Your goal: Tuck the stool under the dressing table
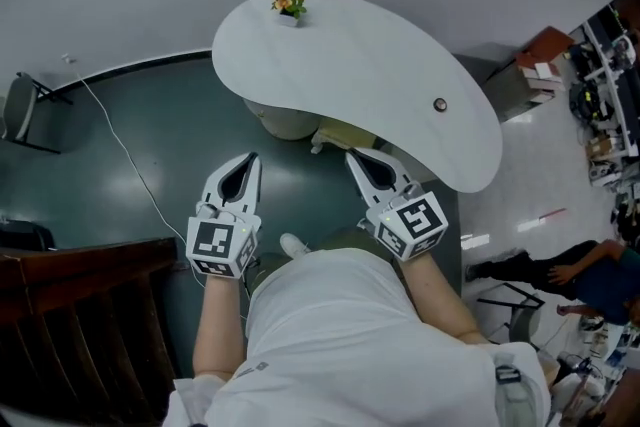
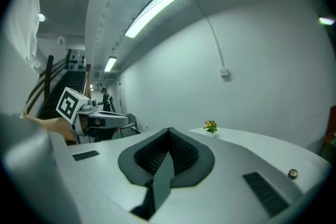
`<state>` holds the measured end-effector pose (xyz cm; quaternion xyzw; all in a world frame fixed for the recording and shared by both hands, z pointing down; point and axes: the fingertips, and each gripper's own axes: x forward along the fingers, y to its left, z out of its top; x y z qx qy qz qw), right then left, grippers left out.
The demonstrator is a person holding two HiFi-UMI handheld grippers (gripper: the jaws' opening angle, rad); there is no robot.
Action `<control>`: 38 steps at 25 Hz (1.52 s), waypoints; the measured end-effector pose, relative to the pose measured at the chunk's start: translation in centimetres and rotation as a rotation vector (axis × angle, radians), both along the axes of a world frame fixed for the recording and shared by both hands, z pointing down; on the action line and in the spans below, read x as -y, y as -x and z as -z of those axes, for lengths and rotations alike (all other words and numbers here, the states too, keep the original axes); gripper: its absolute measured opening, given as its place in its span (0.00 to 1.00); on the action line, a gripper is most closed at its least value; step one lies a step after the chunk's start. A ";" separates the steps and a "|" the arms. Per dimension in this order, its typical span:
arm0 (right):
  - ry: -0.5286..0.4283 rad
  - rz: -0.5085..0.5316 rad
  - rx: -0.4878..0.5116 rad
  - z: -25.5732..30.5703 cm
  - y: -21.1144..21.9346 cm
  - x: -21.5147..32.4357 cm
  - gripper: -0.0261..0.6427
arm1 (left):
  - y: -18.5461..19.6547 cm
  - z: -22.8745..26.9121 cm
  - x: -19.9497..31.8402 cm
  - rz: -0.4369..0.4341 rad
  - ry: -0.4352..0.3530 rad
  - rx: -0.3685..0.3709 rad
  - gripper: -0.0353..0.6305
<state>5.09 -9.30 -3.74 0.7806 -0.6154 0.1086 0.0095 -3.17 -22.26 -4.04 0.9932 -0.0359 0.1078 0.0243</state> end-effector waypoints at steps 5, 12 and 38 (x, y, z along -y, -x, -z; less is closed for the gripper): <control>0.001 -0.003 -0.016 0.1 0.8 1.1 0.05 | 1.6 0.7 1.4 0.032 -0.029 -0.002 0.06; 0.031 -0.008 -0.033 -0.4 1.9 1.8 0.05 | 2.4 0.0 2.0 0.030 -0.025 0.014 0.06; 0.082 -0.021 0.025 -2.9 1.3 3.0 0.05 | 3.0 -2.3 4.3 0.069 0.022 0.047 0.06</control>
